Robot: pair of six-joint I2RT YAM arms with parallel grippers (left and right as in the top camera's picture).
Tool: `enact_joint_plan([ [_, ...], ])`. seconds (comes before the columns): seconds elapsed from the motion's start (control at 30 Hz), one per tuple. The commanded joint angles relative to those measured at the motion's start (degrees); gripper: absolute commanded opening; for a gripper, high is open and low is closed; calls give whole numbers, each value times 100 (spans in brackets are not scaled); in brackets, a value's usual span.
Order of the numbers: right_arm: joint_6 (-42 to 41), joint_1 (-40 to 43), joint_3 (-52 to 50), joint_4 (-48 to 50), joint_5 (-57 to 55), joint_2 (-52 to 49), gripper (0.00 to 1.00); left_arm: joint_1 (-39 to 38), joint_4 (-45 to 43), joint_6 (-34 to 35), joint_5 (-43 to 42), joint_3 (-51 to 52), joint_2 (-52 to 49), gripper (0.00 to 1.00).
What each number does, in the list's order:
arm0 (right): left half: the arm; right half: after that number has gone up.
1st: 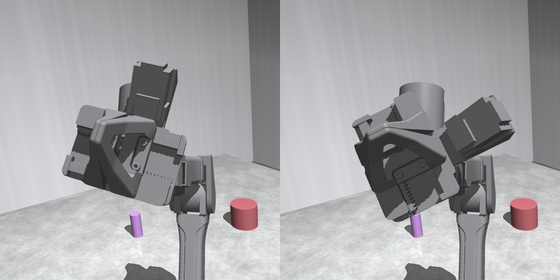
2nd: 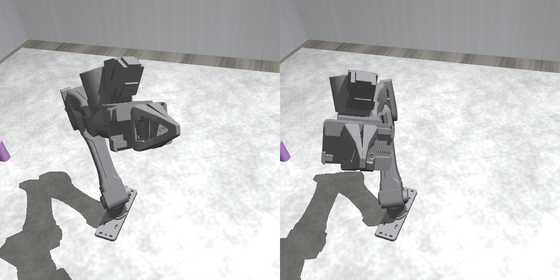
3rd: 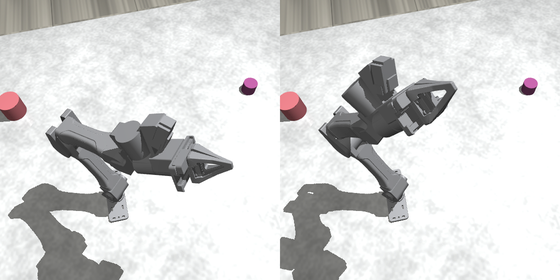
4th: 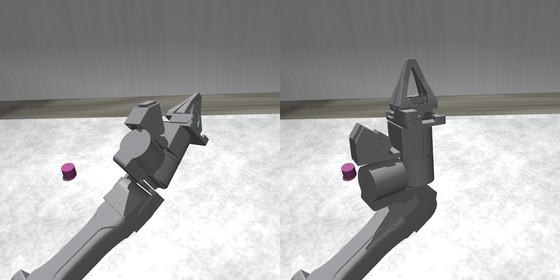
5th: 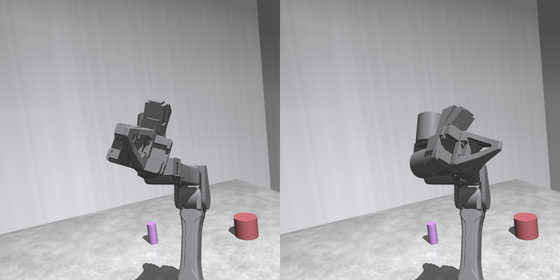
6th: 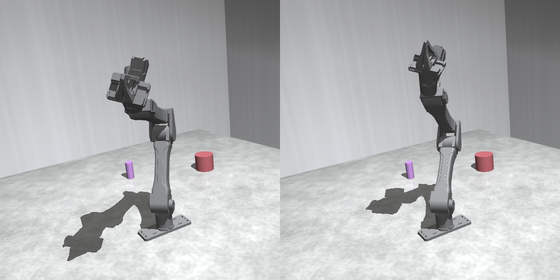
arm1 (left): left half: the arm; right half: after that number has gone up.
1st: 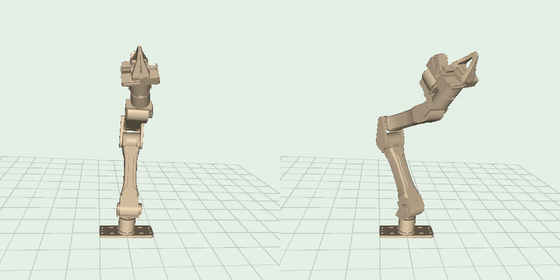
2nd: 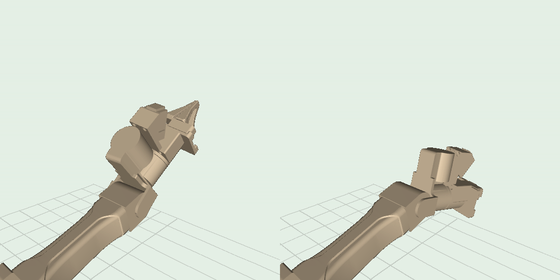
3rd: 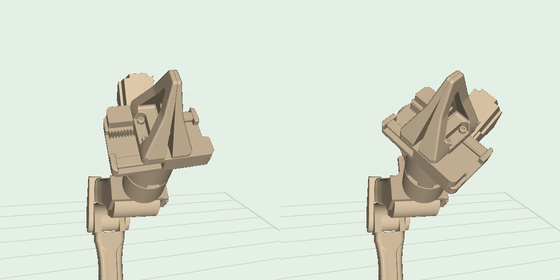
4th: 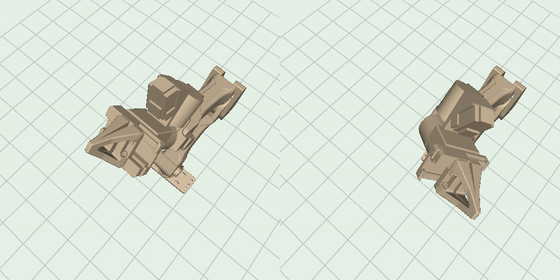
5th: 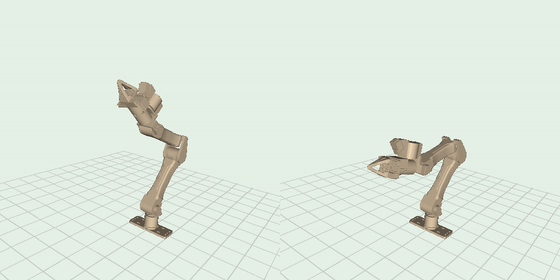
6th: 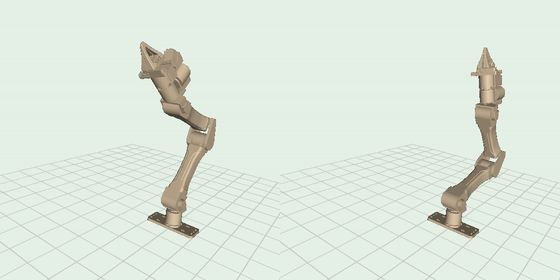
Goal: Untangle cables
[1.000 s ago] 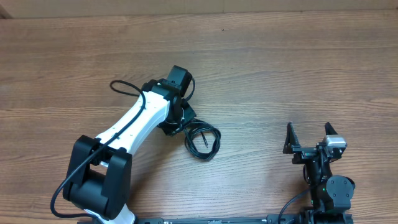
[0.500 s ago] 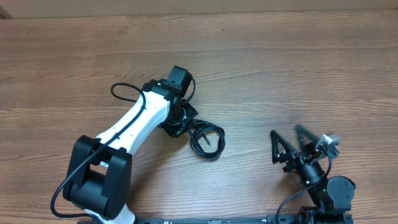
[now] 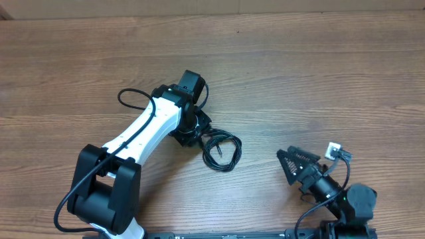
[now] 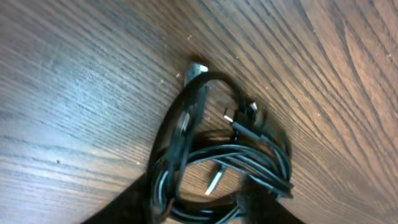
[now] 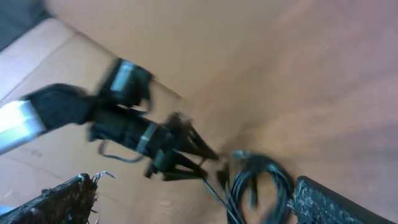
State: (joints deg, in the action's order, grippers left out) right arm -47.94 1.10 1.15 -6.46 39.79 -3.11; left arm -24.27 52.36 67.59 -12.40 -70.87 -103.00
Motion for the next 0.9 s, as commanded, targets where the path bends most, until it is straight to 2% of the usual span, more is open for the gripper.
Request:
enact_joint_plan([
  [0.0, 9, 13, 352, -481, -339, -544, 99, -11, 9, -522, 173, -107, 4, 70],
  [0.03, 28, 13, 439, -586, -369, -691, 99, -11, 2, -675, 240, -107, 4, 77],
  [0.1, 61, 13, 636, -796, -374, -992, 99, -9, -59, -1167, 492, -107, 4, 86],
  [0.17, 201, 11, 844, -1010, -374, -1305, 99, -7, -243, -2026, 654, -107, 4, 91],
  [0.2, 284, 13, 942, -1141, -374, -1443, 99, -9, -420, -2702, 579, -109, 4, 95],
  [0.23, 363, 13, 1029, -1246, -374, -1580, 99, -9, -584, -3296, 380, -109, 4, 100],
  [0.3, 479, 13, 1106, -1318, -374, -1869, 100, -13, -903, -4336, -310, -109, 4, 100],
  [0.37, 476, 13, 1106, -1344, -446, -2044, 100, -13, -1137, -4837, -992, -111, 4, 100],
  [0.43, 479, 13, 1106, -1368, -527, -2225, 100, -13, -1322, -4756, -1329, -111, 4, 100],
  [0.5, 476, 13, 1106, -1364, -525, -2374, 100, -20, -1436, -4245, -1482, -111, 4, 100],
  [0.63, 479, 13, 1106, -1366, -527, -2564, 100, -26, -1488, -4046, -1191, -114, 4, 100],
  [0.77, 476, 13, 1106, -1368, -525, -2634, 100, -13, -1423, -3888, 483, -131, 4, 100],
  [0.87, 476, 13, 1106, -1368, -525, -2634, 100, 26, -1047, -3097, 1976, -203, 4, 100],
])
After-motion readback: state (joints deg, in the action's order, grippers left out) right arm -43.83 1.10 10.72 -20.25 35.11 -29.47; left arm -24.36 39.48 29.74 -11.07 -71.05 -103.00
